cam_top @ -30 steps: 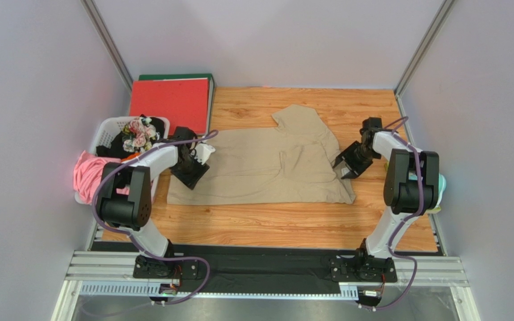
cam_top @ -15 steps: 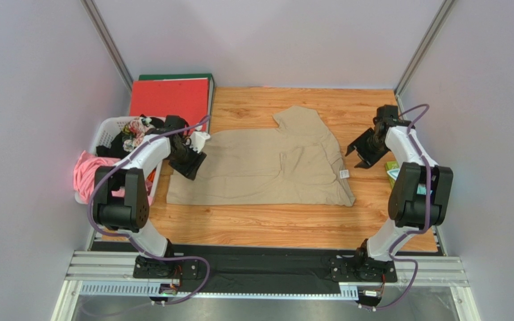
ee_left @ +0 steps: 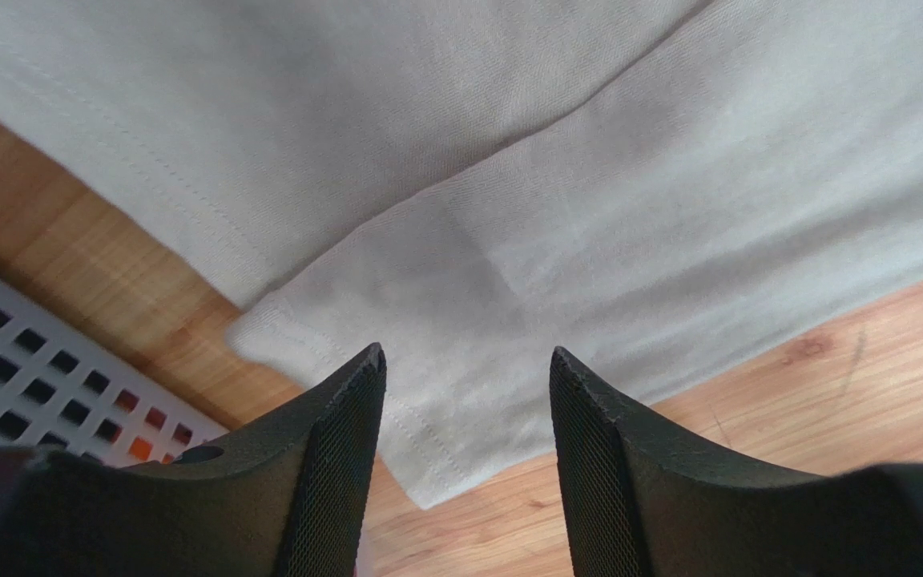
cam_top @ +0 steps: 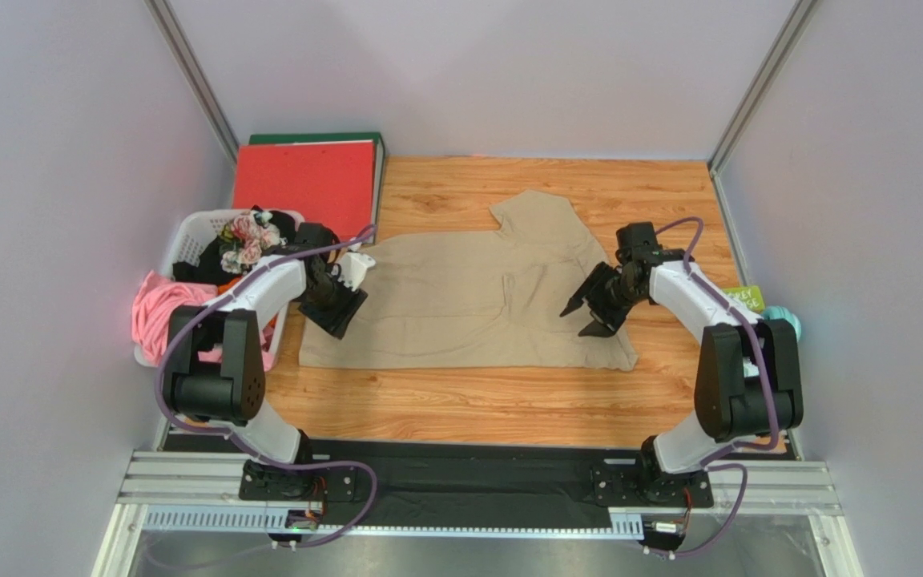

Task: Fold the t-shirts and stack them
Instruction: Fold the tshirt

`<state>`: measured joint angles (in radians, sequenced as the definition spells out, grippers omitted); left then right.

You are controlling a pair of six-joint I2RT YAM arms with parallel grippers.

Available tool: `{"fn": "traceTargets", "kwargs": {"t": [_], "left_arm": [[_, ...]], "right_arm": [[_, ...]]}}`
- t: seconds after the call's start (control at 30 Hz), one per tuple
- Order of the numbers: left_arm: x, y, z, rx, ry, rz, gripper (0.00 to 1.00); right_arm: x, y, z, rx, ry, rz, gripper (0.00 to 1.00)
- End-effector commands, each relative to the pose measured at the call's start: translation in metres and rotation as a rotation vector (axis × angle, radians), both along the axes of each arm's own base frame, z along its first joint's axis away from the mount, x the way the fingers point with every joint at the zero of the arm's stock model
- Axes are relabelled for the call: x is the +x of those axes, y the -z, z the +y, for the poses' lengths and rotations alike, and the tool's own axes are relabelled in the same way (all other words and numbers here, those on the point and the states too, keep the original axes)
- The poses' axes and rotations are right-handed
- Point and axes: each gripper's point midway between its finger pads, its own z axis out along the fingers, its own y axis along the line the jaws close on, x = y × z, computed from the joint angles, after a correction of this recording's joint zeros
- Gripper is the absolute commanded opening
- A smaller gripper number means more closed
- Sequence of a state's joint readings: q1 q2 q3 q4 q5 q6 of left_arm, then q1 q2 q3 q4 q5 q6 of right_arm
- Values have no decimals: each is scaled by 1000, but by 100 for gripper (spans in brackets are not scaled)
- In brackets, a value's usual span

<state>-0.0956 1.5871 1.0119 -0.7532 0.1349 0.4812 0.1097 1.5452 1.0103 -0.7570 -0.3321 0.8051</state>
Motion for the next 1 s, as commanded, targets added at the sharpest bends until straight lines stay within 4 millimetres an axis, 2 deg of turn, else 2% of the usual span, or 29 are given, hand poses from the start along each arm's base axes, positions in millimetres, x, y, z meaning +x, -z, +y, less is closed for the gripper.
{"fn": "traceTargets", "kwargs": {"t": [0.0, 0.1, 0.23, 0.4, 0.63, 0.8, 0.83, 0.97], "left_arm": [[7, 7, 3, 10, 5, -23, 59], [6, 13, 3, 10, 8, -14, 59], [6, 21, 3, 14, 15, 0, 59], [11, 25, 1, 3, 20, 5, 59], [12, 19, 0, -3, 33, -11, 59], [4, 20, -1, -8, 47, 1, 60], [1, 22, -1, -8, 52, 10, 60], [-4, 24, -4, -26, 72, 18, 60]], "right_arm": [[14, 11, 12, 72, 12, -11, 56], [17, 26, 10, 51, 29, 17, 56], [24, 36, -1, -6, 69, 36, 56], [16, 48, -25, -106, 128, 101, 55], [-4, 46, -52, -214, 154, 137, 54], [-7, 47, -63, -202, 167, 148, 54], [-8, 49, -73, -200, 196, 160, 54], [-9, 49, -90, -187, 217, 156, 54]]}}
